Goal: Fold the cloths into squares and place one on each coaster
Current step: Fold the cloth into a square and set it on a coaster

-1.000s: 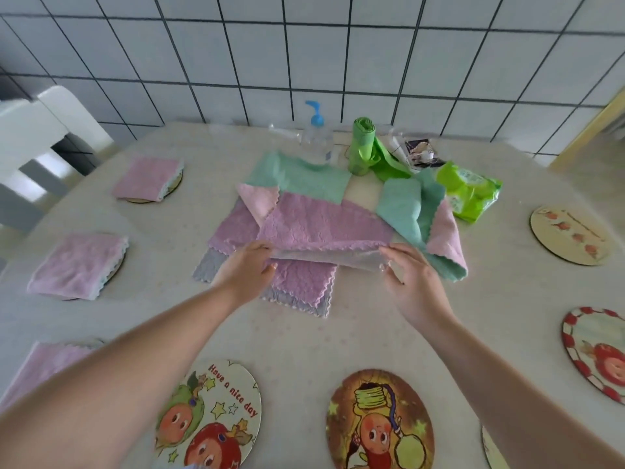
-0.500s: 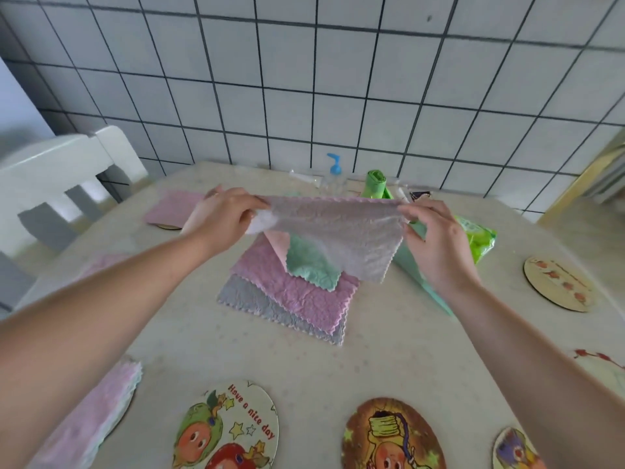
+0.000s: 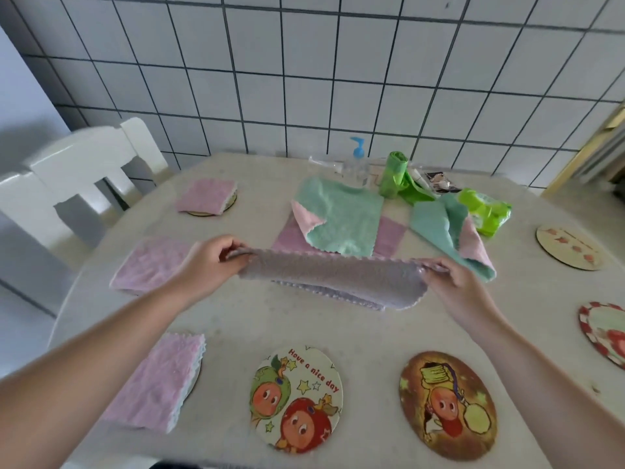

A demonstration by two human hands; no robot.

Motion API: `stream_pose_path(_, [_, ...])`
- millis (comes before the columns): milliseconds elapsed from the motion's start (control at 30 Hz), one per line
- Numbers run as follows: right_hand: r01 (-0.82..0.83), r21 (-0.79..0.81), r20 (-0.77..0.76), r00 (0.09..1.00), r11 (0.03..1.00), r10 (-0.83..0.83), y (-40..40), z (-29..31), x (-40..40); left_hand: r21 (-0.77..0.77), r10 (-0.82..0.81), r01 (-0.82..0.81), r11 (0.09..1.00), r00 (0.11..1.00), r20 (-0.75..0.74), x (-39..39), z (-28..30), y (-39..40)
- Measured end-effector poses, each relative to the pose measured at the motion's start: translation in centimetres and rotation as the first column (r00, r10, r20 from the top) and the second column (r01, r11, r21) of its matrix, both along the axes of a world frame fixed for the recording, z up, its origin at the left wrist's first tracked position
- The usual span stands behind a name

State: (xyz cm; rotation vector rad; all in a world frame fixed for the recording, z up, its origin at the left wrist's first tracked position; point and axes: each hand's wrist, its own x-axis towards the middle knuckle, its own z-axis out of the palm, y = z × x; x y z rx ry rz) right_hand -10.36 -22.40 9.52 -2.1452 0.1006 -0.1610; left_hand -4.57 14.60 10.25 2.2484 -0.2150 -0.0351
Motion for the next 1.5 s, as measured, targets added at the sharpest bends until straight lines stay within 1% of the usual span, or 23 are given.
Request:
stream_pose_path(67, [0.06, 0.12, -0.102, 0.994, 0.991, -0.048, 1.3, -2.2, -2.2, -0.073, -0.061, 0.053, 0.996, 0.992, -0.109, -2.3, -1.6, 1.3])
stream_pose_path(133, [0.111, 0.155, -0.192, 0.978, 0.982, -0.081, 2.6, -4.4, -4.6, -0.148, -0.12, 0.091, 0.985, 0.973, -0.196, -4.6, -3.2, 1.9])
stream_pose_path(167, [0.134, 0.137, -0.238, 0.966, 0.981, -0.099, 3.2, -5.4, -5.8, -0.176, -0.137, 0.097, 0.98, 0.963, -0.233, -5.5, -4.1, 2.2])
stream_pose_path(233, [0.181, 0.108, -0.312, 0.94, 0.977, -0.139, 4.3, -7.0, -8.2, -0.185, -0.158, 0.107, 0.977, 0.945, -0.286, -6.9, -5.9, 2.8])
stream_pose_path(300, [0.23, 0.048, -0.332, 0.922, 0.972, -0.202, 5.3, -8.1, -10.2, -0.186, -0.188, 0.13, 0.974, 0.924, -0.334, -8.1, -7.4, 3.4])
stream_pose_path(367, [0.249, -0.022, -0.353, 0.904, 0.968, -0.24, 6.0, -8.8, -11.8, -0.17, -0.219, 0.168, 0.971, 0.907, -0.359, -9.0, -8.6, 3.9])
stream_pose_path(433, [0.245, -0.038, -0.402, 0.884, 0.969, -0.239, 6.4, -9.5, -13.1, -0.135, -0.237, 0.198, 0.971, 0.886, -0.398, -9.7, -9.3, 4.1])
stream_pose_path(533, [0.213, -0.062, -0.473, 0.854, 0.975, -0.217, 6.6, -10.2, -14.4, -0.041, -0.268, 0.278, 0.96, 0.863, -0.429, -10.2, -10.2, 4.4])
stream_pose_path(600, [0.191, -0.092, -0.501, 0.839, 0.977, -0.211, 6.8, -10.3, -14.8, 0.015, -0.28, 0.327, 0.945, 0.832, -0.479, -10.5, -10.8, 4.7])
stream_pose_path(700, [0.166, -0.148, -0.542, 0.811, 0.975, -0.22, 6.8, -10.8, -14.9, 0.036, -0.267, 0.341, 0.939, 0.793, -0.548, -10.8, -11.6, 4.9])
stream_pose_path(767, [0.151, -0.163, -0.554, 0.803, 0.975, -0.217, 6.7, -11.1, -14.8, 0.004, -0.238, 0.288, 0.958, 0.798, -0.553, -10.7, -11.8, 4.5])
stream_pose_path(867, [0.171, -0.169, -0.558, 0.795, 0.971, -0.237, 6.3, -11.4, -14.1, -0.034, -0.18, 0.193, 0.981, 0.818, -0.546, -9.9, -11.9, 3.7])
stream_pose_path(933, [0.187, -0.188, -0.556, 0.789, 0.964, -0.262, 6.0, -11.6, -13.4, -0.078, -0.12, 0.092, 0.993, 0.828, -0.548, -9.1, -12.2, 3.0])
stream_pose_path(1033, [0.214, -0.217, -0.55, 0.779, 0.952, -0.301, 5.6, -11.9, -11.9, -0.153, -0.001, -0.109, 0.982, 0.813, -0.583, -7.8, -12.7, 1.7])
stream_pose_path(1133, [0.23, -0.22, -0.545, 0.777, 0.948, -0.315, 5.4, -11.8, -10.7, -0.135, 0.098, -0.22, 0.966, 0.796, -0.597, -6.5, -13.6, 0.9])
stream_pose_path(1267, [0.238, -0.229, -0.542, 0.775, 0.944, -0.326, 5.2, -12.0, -9.4, -0.088, 0.183, -0.289, 0.953, 0.784, -0.593, -5.4, -14.7, 0.2])
stream_pose_path(1500, [0.271, -0.222, -0.495, 0.796, 0.937, -0.348, 5.3, -11.9, -8.1, -0.061, 0.233, -0.328, 0.943, 0.778, -0.583, -4.6, -15.2, -0.6])
